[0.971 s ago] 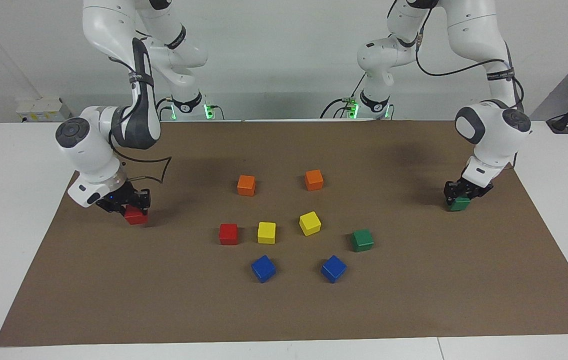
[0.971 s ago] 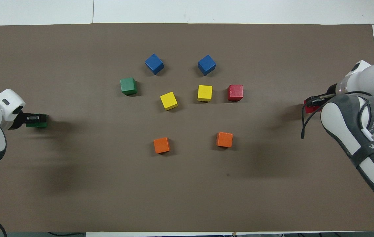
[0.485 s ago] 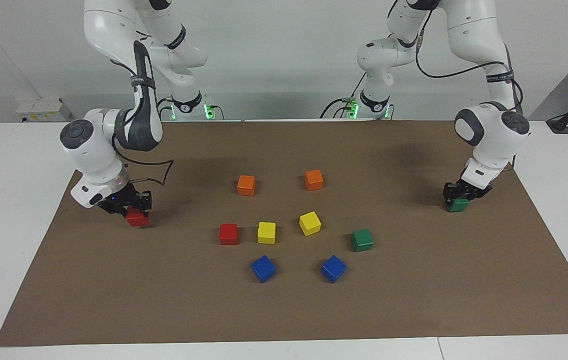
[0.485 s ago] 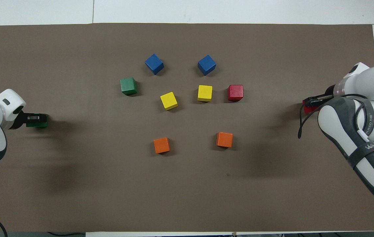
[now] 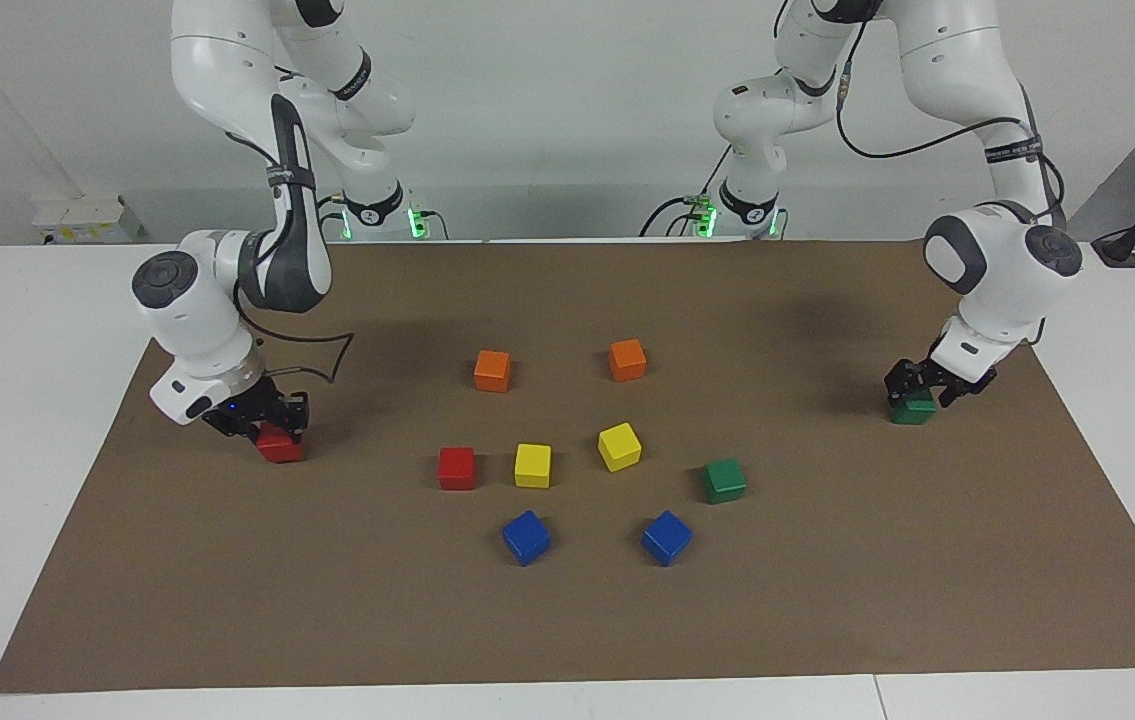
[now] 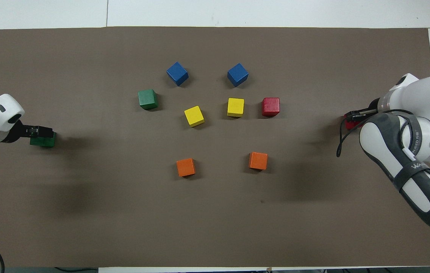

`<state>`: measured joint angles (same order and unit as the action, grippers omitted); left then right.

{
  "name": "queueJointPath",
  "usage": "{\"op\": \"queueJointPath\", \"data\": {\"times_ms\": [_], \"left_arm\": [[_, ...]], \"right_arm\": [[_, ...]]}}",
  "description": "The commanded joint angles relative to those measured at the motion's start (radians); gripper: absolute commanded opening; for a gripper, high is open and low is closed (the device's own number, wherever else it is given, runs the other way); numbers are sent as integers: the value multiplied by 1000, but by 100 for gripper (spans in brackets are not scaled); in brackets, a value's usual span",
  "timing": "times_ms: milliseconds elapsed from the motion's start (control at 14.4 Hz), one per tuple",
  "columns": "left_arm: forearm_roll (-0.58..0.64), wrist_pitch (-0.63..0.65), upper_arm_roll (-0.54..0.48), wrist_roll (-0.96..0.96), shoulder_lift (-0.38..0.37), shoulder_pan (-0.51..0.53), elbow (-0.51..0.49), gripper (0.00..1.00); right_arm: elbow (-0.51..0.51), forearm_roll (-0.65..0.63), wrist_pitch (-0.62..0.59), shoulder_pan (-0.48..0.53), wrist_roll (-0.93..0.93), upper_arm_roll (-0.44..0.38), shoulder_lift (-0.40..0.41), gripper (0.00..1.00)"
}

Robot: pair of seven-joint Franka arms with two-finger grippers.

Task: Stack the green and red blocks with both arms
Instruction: 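Lower the green block with the left gripper while the right gripper lowers red, then reach the left gripper to other green while the right gripper reaches red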

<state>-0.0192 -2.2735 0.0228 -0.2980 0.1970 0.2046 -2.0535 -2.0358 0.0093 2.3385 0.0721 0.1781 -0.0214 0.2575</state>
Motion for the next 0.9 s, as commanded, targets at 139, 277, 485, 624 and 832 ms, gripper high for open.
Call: {"op": "queueJointPath", "data": {"times_ms": [139, 277, 485, 624, 832], "left_arm": [[2, 225, 5, 55, 24, -83, 225, 100], [4, 255, 5, 233, 47, -167, 283, 100], [-10, 252, 5, 440, 59, -293, 312, 100], [-30, 253, 3, 516, 90, -362, 340, 100], [-28, 253, 3, 627, 168, -447, 409, 100]], "right_arm": [[-11, -3, 25, 6, -25, 9, 0, 99], [-11, -3, 24, 6, -23, 9, 0, 100], [3, -3, 6, 8, -23, 9, -3, 100], [41, -3, -54, 8, -25, 9, -29, 100], [214, -6, -256, -29, -127, 12, -27, 100]]}}
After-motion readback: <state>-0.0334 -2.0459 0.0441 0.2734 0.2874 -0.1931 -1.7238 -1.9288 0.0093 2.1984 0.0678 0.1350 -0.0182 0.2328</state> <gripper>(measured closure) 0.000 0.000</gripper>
